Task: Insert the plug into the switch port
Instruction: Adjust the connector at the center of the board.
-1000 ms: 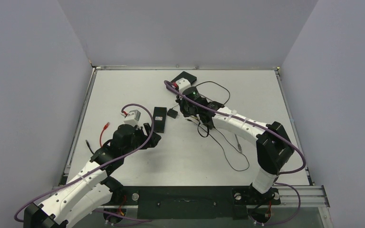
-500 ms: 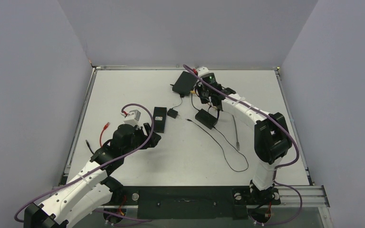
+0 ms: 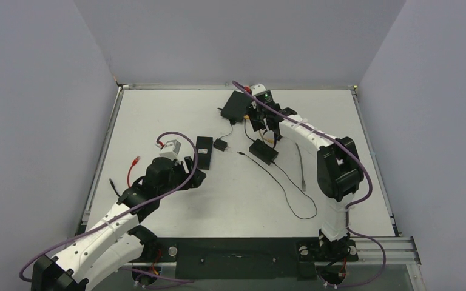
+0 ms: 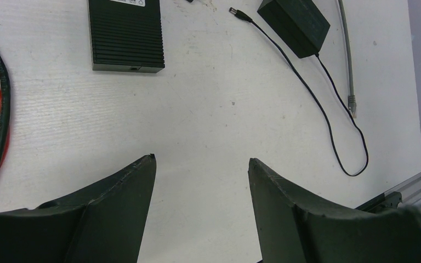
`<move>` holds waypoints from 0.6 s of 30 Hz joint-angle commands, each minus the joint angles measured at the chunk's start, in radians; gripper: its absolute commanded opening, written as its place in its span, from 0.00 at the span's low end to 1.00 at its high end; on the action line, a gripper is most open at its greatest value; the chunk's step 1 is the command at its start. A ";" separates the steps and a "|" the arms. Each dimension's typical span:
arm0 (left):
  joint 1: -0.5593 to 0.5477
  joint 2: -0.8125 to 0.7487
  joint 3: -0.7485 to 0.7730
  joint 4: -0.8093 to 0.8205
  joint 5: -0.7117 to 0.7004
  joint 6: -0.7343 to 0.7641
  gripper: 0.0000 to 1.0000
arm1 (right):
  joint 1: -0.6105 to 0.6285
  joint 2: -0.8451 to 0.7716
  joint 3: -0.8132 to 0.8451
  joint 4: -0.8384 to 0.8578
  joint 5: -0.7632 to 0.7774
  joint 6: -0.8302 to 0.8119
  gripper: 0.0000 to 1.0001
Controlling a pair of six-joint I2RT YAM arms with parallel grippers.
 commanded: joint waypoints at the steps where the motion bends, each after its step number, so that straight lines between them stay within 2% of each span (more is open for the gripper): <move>1: 0.007 0.023 0.023 0.066 0.021 0.005 0.60 | 0.018 -0.121 -0.030 0.022 0.028 -0.005 0.50; 8: 0.007 0.038 0.015 0.083 0.038 0.001 0.60 | 0.076 -0.232 -0.142 0.007 0.067 -0.004 0.56; 14: 0.007 0.034 0.003 0.087 0.041 -0.002 0.60 | 0.097 -0.306 -0.227 -0.045 0.076 0.049 0.57; 18: 0.009 0.025 -0.004 0.090 0.041 -0.002 0.60 | 0.147 -0.370 -0.284 -0.051 0.073 0.027 0.58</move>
